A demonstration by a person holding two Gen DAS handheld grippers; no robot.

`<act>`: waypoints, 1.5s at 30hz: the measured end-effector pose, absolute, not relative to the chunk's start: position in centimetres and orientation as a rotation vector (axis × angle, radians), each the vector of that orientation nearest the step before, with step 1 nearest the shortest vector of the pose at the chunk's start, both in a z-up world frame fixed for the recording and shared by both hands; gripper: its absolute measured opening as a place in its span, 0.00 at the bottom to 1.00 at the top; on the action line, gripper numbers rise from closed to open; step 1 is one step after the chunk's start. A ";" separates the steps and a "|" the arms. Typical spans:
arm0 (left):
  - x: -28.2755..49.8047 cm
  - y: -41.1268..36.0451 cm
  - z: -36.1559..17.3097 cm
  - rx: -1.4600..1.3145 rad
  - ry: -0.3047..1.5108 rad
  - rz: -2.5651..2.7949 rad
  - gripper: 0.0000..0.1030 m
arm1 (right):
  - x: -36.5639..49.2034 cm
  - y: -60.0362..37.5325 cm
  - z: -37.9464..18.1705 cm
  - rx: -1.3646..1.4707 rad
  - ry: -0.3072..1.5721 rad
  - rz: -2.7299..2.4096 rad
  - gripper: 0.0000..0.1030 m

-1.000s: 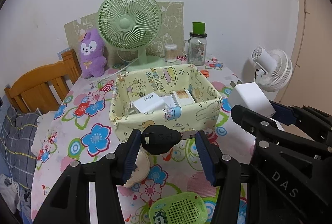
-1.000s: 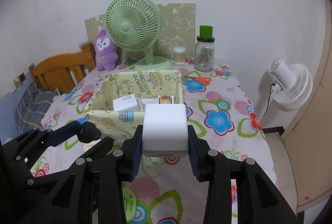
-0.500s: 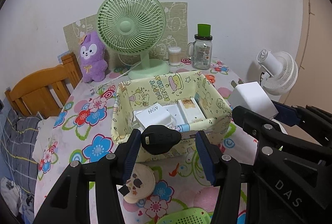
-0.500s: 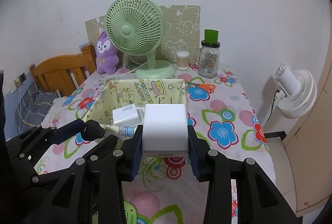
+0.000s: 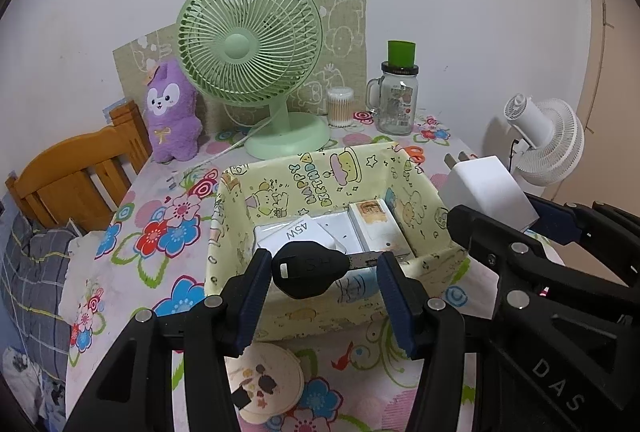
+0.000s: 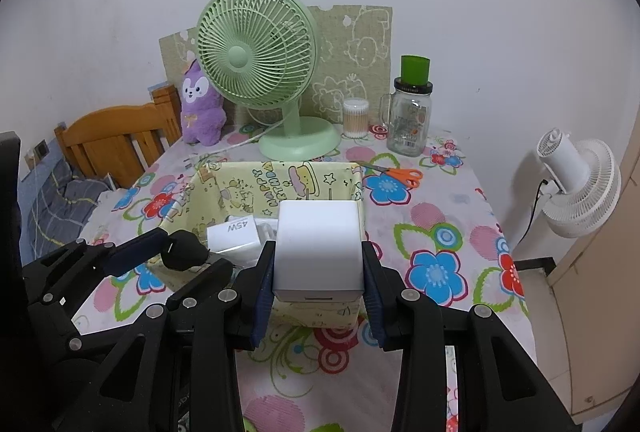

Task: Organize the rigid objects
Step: 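Lower the white cube and black key into the box with both grippers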

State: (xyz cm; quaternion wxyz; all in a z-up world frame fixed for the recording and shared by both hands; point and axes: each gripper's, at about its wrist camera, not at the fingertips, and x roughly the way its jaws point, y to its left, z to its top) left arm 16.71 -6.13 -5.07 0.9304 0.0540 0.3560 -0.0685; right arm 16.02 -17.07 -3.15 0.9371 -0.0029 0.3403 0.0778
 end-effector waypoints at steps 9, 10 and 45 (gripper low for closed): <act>19.4 -5.9 -6.5 0.101 0.760 -0.134 0.54 | 18.4 -16.9 -4.2 -0.015 0.714 0.160 0.41; 19.6 -5.9 -6.6 0.100 0.763 -0.133 0.54 | 18.7 -16.9 -4.4 -0.014 0.718 0.161 0.41; 22.1 -4.0 -8.8 0.085 0.784 -0.085 0.87 | 24.3 -14.0 -8.3 0.032 0.811 0.237 0.41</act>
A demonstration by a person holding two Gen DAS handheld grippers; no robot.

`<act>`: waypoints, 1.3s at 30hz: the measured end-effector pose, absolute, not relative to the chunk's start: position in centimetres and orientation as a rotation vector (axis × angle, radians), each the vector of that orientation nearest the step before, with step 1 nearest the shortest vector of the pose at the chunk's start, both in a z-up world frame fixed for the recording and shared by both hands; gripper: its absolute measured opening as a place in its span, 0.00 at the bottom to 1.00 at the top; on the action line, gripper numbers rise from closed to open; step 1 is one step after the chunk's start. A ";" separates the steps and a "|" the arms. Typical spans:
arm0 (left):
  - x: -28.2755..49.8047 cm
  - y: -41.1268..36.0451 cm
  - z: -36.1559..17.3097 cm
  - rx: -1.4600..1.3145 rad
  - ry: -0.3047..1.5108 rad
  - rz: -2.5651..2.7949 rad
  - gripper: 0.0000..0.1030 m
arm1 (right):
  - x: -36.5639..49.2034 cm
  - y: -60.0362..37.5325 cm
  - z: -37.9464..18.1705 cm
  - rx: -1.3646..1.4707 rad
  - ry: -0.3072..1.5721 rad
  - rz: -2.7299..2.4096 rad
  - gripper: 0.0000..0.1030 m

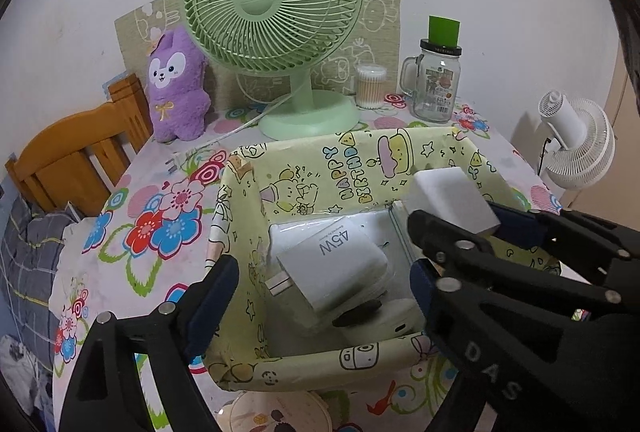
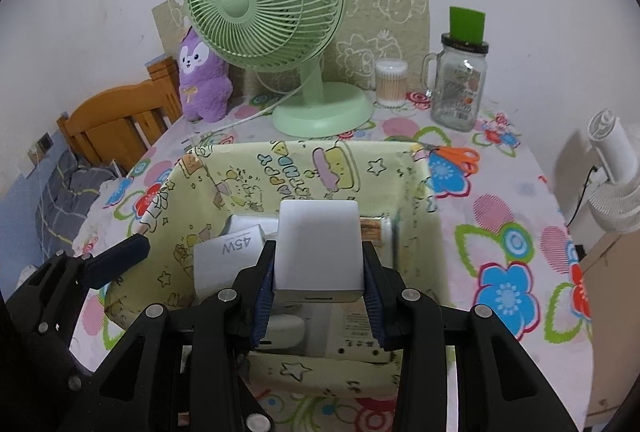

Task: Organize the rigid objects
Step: 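Lower the white cube and black key into the box with both grippers, then open both grippers and withdraw them from the box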

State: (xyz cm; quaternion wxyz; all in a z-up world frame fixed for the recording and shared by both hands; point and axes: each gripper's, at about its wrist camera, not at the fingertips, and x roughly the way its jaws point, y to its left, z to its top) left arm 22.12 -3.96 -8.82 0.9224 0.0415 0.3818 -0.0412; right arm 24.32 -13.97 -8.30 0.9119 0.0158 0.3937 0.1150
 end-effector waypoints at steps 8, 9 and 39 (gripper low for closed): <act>22.1 -4.0 -8.8 0.083 0.792 -0.086 0.87 | 24.2 -14.1 -8.3 0.025 0.804 0.182 0.58; 22.0 -4.0 -8.7 0.079 0.794 -0.089 0.87 | 24.1 -14.3 -8.2 0.025 0.802 0.176 0.63; 14.6 -4.5 -4.9 0.136 0.713 -0.115 1.00 | 15.7 -15.3 -3.8 0.010 0.709 0.124 0.93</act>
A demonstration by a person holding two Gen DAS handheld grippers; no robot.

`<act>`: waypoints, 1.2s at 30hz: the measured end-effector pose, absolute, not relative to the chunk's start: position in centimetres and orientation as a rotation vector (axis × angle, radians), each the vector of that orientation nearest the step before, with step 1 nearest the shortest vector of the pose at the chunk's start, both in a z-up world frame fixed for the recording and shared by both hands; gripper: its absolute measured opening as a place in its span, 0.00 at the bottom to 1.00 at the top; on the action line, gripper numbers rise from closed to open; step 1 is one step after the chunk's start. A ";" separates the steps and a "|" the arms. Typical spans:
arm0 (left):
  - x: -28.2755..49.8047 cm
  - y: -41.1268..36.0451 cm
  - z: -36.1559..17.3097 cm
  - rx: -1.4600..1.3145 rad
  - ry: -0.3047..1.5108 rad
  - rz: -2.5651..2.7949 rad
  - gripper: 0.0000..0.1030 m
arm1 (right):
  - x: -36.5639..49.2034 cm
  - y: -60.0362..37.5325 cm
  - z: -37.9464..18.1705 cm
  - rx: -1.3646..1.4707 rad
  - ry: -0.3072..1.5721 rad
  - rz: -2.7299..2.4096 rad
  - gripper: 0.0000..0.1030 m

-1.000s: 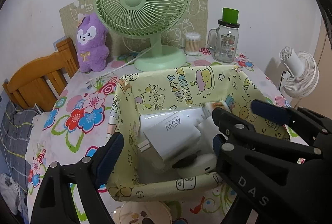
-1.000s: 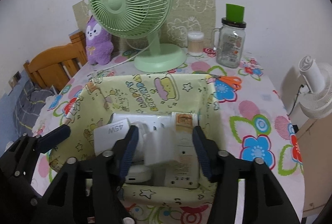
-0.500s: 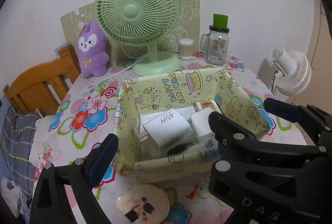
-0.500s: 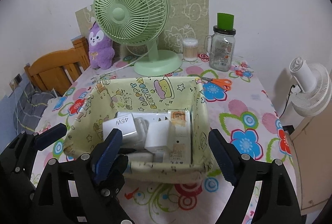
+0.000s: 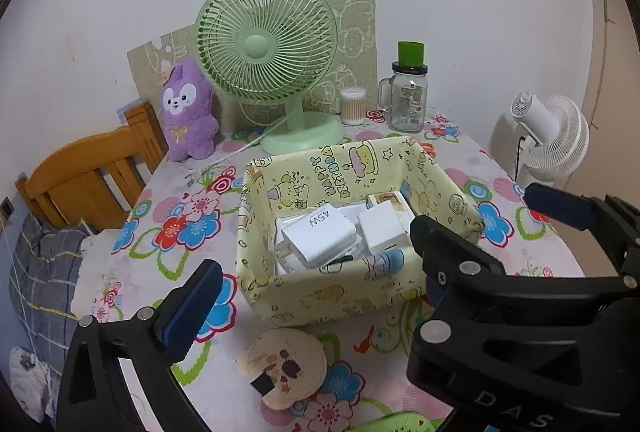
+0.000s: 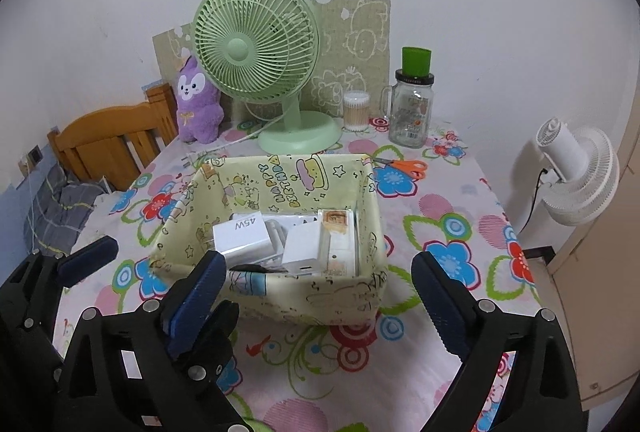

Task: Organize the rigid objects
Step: 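Open both grippers and withdraw them from the box, then grasp the green panda case with the right gripper while the left gripper approaches the white round case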

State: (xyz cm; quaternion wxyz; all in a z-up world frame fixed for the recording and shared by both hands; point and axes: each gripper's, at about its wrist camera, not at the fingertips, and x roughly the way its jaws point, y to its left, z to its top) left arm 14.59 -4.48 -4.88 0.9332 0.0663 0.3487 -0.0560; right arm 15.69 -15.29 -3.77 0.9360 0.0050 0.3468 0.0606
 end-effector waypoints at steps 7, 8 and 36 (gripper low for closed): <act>12.9 -4.5 -4.5 0.144 0.710 -0.120 1.00 | 13.8 -15.3 -3.2 0.000 0.699 0.106 0.95; 12.7 -4.4 -4.5 0.144 0.710 -0.121 1.00 | 13.5 -15.3 -3.2 0.000 0.697 0.106 0.95; 8.0 -2.6 -6.3 0.117 0.740 -0.100 1.00 | 7.3 -14.3 -4.2 -0.041 0.682 0.112 0.96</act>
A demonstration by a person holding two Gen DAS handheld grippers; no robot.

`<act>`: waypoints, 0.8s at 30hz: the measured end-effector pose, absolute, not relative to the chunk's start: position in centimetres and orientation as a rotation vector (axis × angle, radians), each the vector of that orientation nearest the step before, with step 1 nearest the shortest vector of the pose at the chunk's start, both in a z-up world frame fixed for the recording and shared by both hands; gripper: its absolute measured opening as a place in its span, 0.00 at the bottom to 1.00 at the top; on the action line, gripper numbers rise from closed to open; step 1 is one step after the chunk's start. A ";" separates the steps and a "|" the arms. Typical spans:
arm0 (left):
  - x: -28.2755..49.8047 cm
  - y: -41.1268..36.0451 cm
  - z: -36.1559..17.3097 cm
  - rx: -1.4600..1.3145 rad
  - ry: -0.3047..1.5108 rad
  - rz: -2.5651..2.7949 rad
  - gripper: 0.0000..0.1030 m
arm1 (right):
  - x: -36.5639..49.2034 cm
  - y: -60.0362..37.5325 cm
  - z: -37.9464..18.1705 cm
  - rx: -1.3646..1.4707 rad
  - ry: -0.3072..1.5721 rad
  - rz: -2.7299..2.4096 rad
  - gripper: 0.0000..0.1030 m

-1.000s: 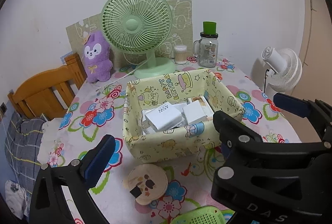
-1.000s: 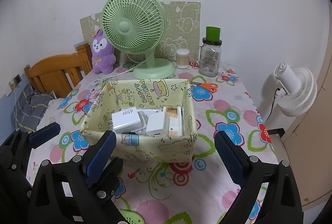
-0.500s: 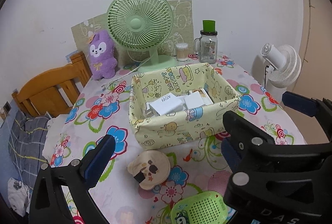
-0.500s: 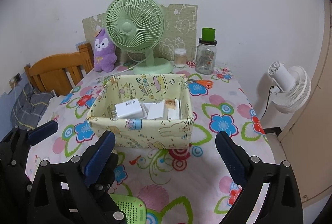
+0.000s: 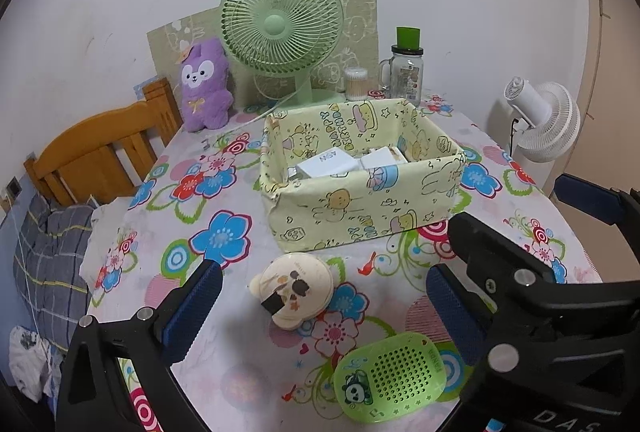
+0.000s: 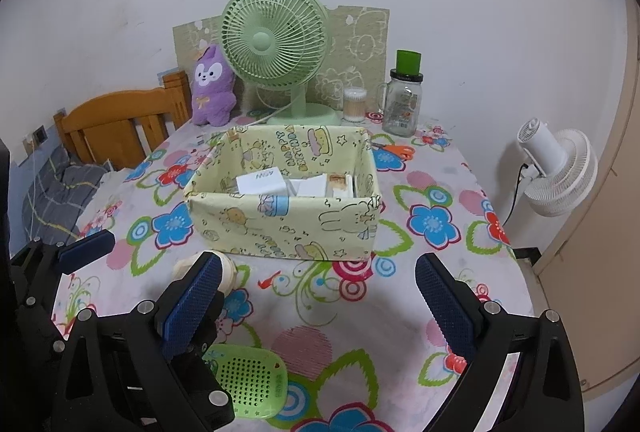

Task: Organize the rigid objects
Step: 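Grasp the green panda case with the right gripper while the left gripper approaches the white round case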

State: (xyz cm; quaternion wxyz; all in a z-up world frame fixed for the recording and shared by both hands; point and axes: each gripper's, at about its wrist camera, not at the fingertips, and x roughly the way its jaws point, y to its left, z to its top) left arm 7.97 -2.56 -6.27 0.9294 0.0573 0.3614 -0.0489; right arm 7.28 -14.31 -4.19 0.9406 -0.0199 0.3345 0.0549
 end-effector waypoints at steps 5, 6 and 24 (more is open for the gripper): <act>7.4 -2.0 -6.8 0.116 0.742 -0.111 1.00 | 6.5 -14.0 -4.7 -0.050 0.663 0.117 0.96; 7.2 -2.0 -6.9 0.118 0.741 -0.114 1.00 | 6.4 -13.9 -4.8 -0.053 0.662 0.116 0.96; 5.6 0.5 -11.3 0.170 0.751 -0.142 1.00 | 5.1 -11.6 -9.6 -0.055 0.709 0.089 0.96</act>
